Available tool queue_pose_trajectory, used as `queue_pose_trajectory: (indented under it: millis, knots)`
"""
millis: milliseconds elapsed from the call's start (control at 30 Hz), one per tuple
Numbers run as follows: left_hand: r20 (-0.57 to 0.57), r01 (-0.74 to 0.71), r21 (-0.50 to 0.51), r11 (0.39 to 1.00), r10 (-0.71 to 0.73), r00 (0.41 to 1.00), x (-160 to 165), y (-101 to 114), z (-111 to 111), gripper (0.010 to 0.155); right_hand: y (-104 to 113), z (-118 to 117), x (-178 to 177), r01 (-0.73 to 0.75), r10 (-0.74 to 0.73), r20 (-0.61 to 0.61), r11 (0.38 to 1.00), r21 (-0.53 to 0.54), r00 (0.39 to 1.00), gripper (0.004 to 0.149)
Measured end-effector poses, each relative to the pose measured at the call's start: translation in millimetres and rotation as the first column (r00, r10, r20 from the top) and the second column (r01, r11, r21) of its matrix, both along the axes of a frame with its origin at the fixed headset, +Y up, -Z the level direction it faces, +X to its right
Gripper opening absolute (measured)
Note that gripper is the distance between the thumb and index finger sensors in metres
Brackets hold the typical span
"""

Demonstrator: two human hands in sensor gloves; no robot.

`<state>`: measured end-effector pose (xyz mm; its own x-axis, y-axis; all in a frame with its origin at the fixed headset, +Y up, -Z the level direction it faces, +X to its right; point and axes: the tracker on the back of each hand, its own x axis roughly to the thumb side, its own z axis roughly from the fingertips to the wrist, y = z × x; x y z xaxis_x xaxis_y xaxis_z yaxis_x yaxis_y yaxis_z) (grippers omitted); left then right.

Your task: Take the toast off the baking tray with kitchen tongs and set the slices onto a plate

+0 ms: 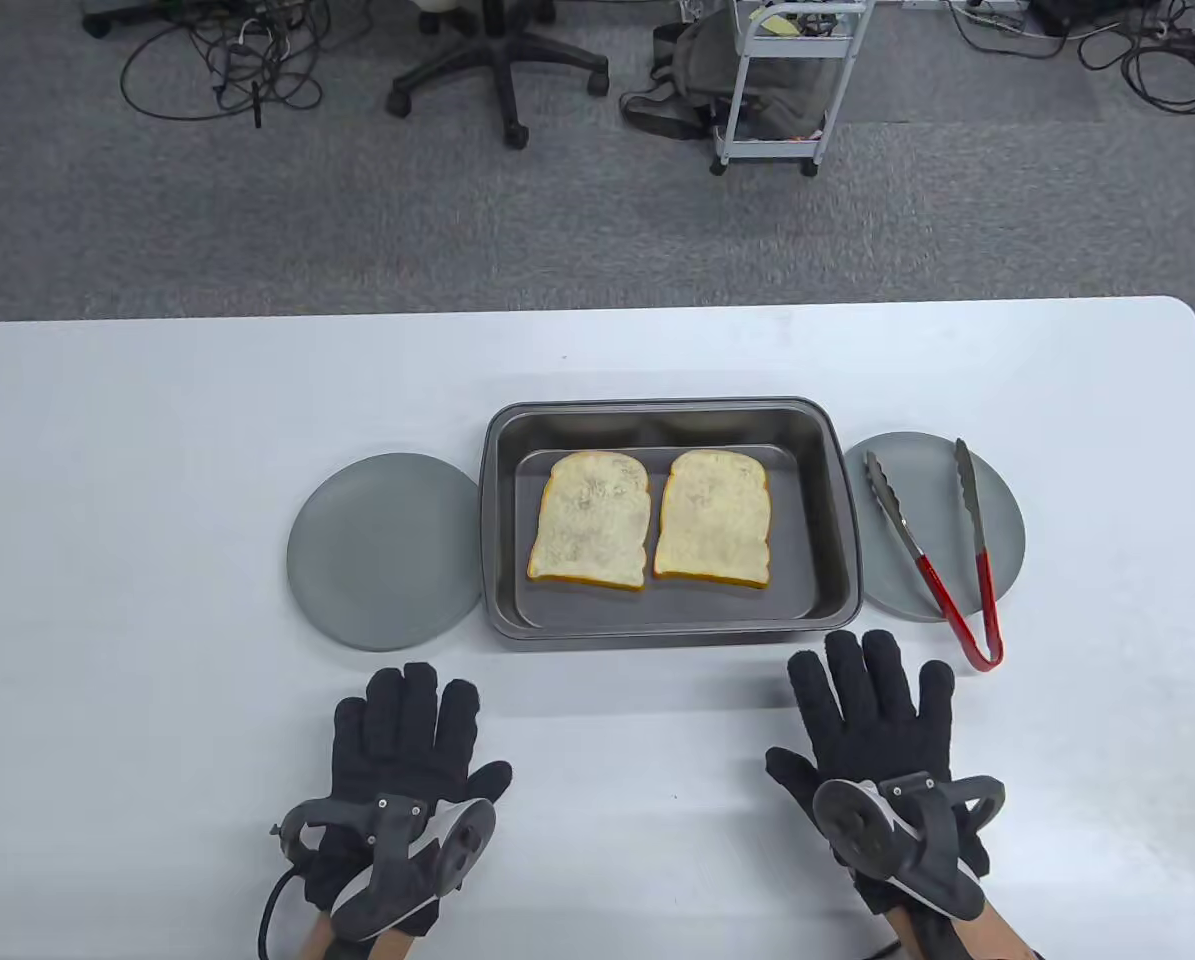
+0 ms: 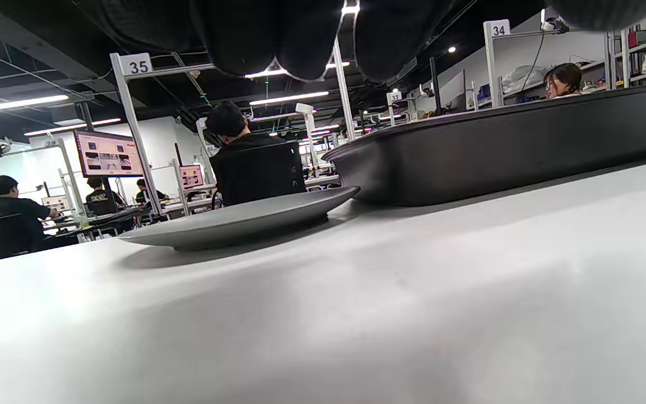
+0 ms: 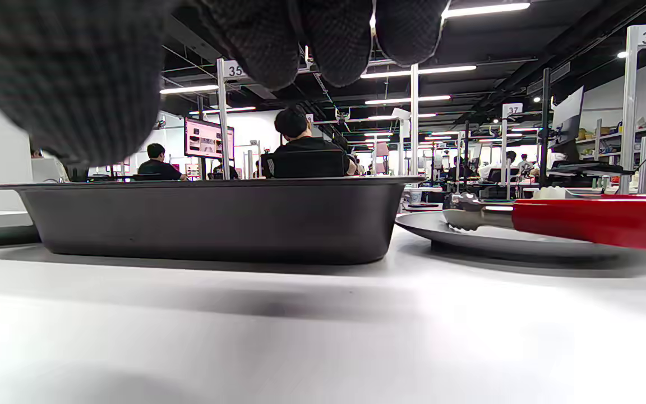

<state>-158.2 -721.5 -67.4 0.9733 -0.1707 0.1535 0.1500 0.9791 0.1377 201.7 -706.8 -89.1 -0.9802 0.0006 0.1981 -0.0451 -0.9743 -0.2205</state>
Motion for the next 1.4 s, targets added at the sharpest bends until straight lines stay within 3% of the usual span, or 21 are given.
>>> queue_pose_trajectory:
  millis: [1000,1400]
  knots:
    - [0.000,-0.013,-0.007,1.000,0.013,1.000,-0.5,0.6,-1.5,0.080,0.0,-0.7,2.7,0.017,-0.016,0.009,0.999,-0.038,1.000,0.085]
    - [0.007,-0.018,0.007,1.000,0.018,1.000,-0.3,2.3,-0.5,0.080,1.5,-9.5,16.5,0.070,-0.067,0.069,0.996,-0.051,0.995,0.085]
